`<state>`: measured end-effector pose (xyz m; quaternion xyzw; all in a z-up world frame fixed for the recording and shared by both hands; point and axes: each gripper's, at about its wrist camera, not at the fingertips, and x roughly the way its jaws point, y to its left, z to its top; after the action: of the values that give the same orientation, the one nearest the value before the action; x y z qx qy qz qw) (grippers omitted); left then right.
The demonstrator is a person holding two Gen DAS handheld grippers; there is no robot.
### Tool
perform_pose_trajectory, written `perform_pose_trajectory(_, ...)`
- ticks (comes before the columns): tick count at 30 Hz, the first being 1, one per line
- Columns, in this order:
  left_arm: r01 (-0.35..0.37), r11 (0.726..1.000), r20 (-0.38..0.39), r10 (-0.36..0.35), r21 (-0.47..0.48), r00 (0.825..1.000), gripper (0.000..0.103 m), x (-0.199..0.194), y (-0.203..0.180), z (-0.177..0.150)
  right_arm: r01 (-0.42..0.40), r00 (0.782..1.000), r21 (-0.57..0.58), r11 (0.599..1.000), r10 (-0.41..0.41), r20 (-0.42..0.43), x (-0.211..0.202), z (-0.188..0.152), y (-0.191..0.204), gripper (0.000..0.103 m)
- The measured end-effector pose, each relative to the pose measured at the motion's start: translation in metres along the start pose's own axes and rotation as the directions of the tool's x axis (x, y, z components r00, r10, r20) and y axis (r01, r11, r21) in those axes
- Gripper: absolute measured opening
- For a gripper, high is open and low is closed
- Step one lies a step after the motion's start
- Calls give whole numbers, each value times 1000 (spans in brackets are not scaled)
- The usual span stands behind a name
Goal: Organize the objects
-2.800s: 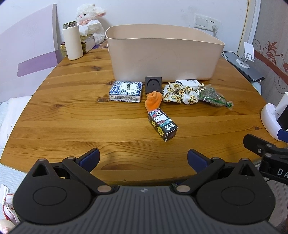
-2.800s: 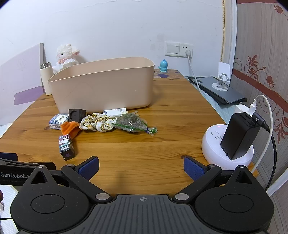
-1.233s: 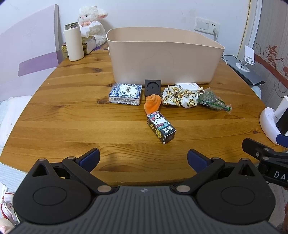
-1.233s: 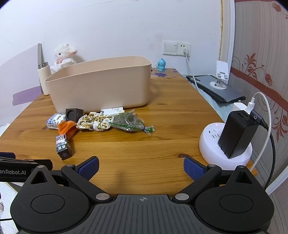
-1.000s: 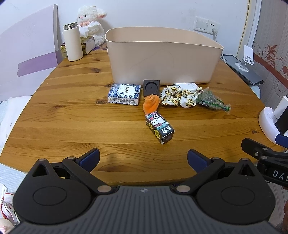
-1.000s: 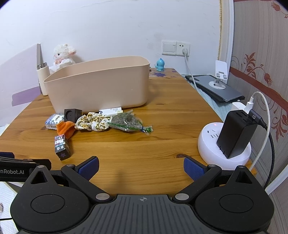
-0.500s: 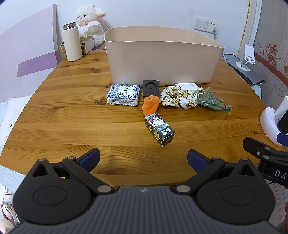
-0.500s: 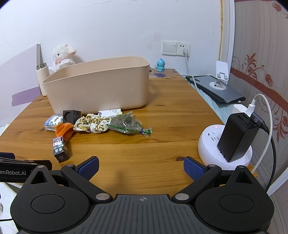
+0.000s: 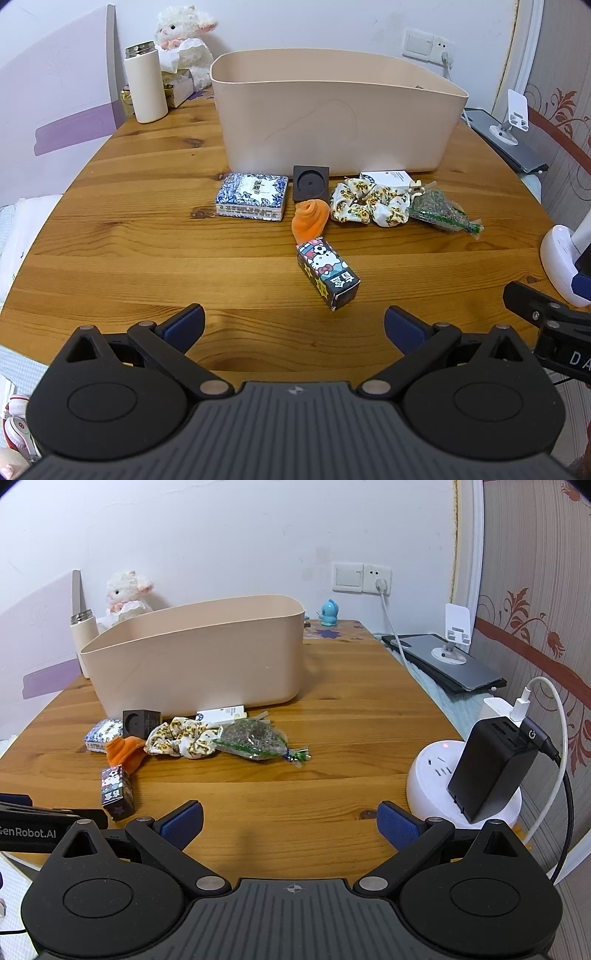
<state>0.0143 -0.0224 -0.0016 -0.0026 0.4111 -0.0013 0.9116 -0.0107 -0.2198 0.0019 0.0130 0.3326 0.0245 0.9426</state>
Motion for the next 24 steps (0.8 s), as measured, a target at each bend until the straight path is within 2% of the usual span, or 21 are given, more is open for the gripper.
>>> perform_pose_trajectory(24, -5, 1000, -45, 5, -12, 999, 103, 21, -8, 9, 12, 1000, -24, 1000, -12, -3, 17, 6, -10, 99)
